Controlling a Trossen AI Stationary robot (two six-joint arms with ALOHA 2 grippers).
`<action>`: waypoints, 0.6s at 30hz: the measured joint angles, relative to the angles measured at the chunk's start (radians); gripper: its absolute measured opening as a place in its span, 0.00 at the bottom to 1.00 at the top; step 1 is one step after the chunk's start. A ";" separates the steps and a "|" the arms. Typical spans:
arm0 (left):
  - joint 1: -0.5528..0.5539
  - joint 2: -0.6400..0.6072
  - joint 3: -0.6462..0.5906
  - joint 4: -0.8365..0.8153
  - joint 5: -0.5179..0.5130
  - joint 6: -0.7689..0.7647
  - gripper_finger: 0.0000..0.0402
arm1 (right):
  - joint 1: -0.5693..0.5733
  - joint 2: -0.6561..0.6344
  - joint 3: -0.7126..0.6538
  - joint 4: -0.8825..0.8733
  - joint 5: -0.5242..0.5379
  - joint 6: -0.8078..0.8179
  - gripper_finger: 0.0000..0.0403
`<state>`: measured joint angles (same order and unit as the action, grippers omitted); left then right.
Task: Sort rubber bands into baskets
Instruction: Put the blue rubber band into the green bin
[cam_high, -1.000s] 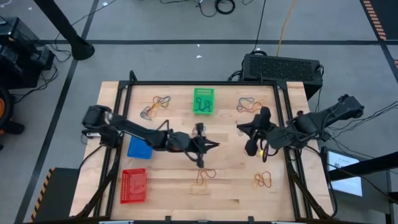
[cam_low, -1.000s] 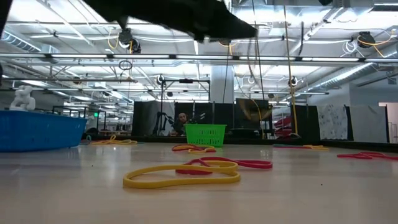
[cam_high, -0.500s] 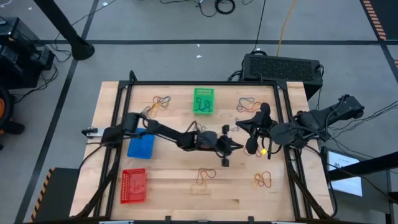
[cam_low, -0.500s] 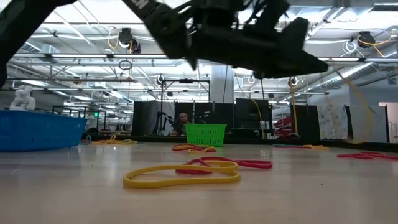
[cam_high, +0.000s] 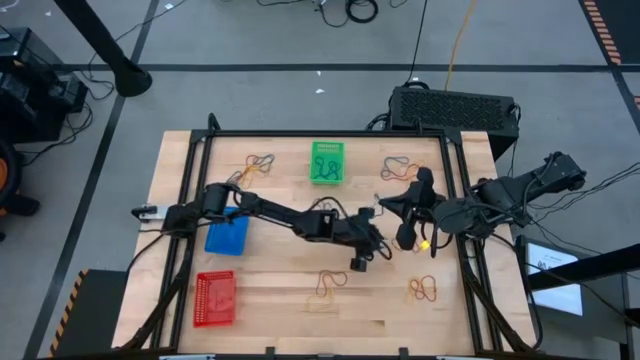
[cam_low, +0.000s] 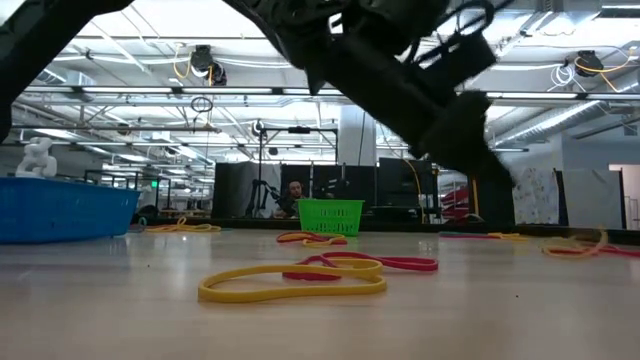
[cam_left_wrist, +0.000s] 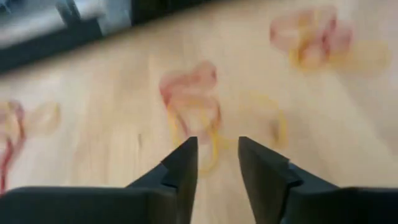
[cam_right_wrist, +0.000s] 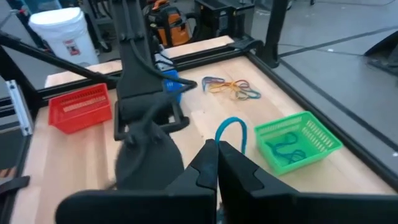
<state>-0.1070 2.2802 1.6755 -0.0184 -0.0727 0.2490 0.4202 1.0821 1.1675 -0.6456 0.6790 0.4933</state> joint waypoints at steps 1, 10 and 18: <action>0.001 0.000 0.018 -0.070 -0.009 -0.003 0.35 | 0.000 0.000 0.000 0.000 -0.001 0.005 0.00; -0.006 -0.024 0.157 -0.764 -0.013 -0.008 0.38 | -0.002 0.000 0.000 -0.037 -0.001 0.048 0.00; -0.046 -0.111 0.154 -1.243 -0.080 -0.168 0.38 | -0.054 0.001 0.000 -0.037 0.027 0.049 0.00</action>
<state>-0.1533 2.1694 1.8293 -1.2609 -0.1530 0.0812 0.3659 1.0828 1.1675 -0.6830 0.7059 0.5419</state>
